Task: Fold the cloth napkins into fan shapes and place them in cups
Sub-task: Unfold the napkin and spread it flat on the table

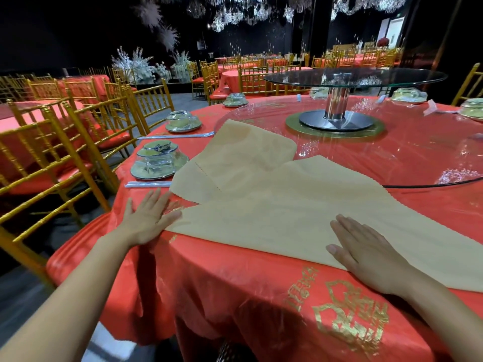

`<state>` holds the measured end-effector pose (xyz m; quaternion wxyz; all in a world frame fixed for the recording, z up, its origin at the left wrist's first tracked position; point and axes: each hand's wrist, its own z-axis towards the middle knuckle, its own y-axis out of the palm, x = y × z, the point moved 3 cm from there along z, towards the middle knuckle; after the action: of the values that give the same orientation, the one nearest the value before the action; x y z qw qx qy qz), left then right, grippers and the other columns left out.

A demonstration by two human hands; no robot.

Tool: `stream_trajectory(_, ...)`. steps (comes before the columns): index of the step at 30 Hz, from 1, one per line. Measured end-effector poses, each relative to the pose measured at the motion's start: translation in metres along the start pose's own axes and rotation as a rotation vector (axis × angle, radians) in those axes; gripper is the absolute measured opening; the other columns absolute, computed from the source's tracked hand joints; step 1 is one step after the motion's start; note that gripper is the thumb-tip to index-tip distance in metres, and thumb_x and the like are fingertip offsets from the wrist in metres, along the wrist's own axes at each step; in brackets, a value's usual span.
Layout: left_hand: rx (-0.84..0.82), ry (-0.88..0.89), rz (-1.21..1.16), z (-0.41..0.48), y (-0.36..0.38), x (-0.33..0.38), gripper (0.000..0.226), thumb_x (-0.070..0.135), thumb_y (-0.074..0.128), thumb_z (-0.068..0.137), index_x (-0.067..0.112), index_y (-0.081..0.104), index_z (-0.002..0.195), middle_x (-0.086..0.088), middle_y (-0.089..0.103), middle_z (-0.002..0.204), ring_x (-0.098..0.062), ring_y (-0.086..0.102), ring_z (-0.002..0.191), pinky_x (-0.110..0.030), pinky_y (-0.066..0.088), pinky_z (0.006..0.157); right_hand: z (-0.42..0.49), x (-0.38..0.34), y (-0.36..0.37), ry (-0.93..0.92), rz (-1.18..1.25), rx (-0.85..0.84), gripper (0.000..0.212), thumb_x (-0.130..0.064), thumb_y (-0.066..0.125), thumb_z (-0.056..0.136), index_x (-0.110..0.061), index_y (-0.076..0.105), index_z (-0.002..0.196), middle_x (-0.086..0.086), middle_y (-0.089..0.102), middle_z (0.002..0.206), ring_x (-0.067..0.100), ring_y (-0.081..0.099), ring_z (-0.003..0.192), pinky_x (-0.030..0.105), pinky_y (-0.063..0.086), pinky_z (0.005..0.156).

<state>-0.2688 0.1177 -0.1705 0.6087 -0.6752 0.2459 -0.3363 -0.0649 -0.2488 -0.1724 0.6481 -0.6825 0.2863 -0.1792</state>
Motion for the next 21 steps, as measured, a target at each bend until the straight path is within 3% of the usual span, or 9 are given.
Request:
stream_trajectory(2,0.135,0.061,0.046,-0.005,-0.009,0.032,0.084,0.072,0.028,0.084,0.022,0.01,0.149,-0.004,-0.002,0.159,-0.017,-0.005,0.146,-0.05,-0.006,0.114,0.0,0.001,0.001,0.001,-0.001,-0.002,0.136,-0.082,-0.039,0.031,-0.022,-0.005,0.148,-0.004,-0.013,0.156,0.003,-0.016,0.14,0.023,-0.01,0.111)
stream_trajectory(4,0.251,0.27,0.015,-0.018,-0.016,0.091,0.084,0.069,0.031,0.082,0.016,0.025,0.147,-0.008,0.012,0.157,-0.021,0.008,0.146,-0.047,0.008,0.115,0.0,0.001,0.001,-0.001,0.001,-0.004,0.136,-0.082,-0.039,0.031,-0.022,-0.005,0.148,-0.004,-0.013,0.156,0.005,-0.015,0.141,0.023,-0.01,0.111)
stream_trajectory(7,0.095,0.625,-0.016,-0.045,-0.001,0.191,0.062,0.05,0.036,0.093,0.017,0.031,0.145,-0.007,0.017,0.156,-0.018,0.013,0.145,-0.032,0.011,0.114,0.001,0.002,0.003,-0.007,0.002,0.004,0.137,-0.083,-0.039,0.031,-0.022,-0.004,0.148,-0.003,-0.012,0.157,0.005,-0.014,0.141,0.023,-0.01,0.111)
stream_trajectory(9,0.065,0.754,-0.035,-0.056,0.014,0.241,0.05,0.033,0.039,0.098,0.016,0.031,0.145,-0.007,0.018,0.156,-0.019,0.013,0.145,-0.033,0.011,0.114,0.002,0.003,0.005,-0.006,-0.008,0.014,0.138,-0.082,-0.04,0.03,-0.022,-0.003,0.148,-0.003,-0.012,0.157,0.006,-0.013,0.142,0.023,-0.009,0.112)
stream_trajectory(12,0.024,0.722,-0.07,-0.055,0.039,0.268,0.047,0.025,0.034,0.101,0.014,0.027,0.145,-0.005,0.017,0.157,-0.017,0.011,0.145,-0.038,0.009,0.115,0.004,0.004,0.006,-0.015,-0.008,0.036,0.137,-0.08,-0.041,0.031,-0.02,-0.002,0.148,-0.003,-0.011,0.157,0.007,-0.012,0.143,0.023,-0.009,0.111)
stream_trajectory(18,-0.031,0.673,-0.009,-0.052,0.056,0.266,0.05,0.035,0.025,0.102,0.019,0.017,0.149,0.002,0.008,0.158,-0.011,0.002,0.145,-0.041,-0.002,0.117,0.006,0.009,0.01,-0.048,0.012,0.056,0.133,-0.084,-0.035,0.036,-0.02,-0.002,0.149,-0.002,-0.008,0.157,0.005,-0.012,0.142,0.019,-0.009,0.108)
stream_trajectory(21,-0.034,0.669,-0.002,-0.052,0.055,0.266,0.052,0.039,0.025,0.101,0.02,0.017,0.148,0.002,0.006,0.159,-0.012,0.001,0.145,-0.042,-0.002,0.116,-0.001,0.018,0.006,-0.041,0.044,0.065,0.111,-0.082,-0.022,0.058,-0.021,-0.002,0.148,-0.004,-0.011,0.157,0.002,-0.014,0.14,0.021,-0.009,0.111)
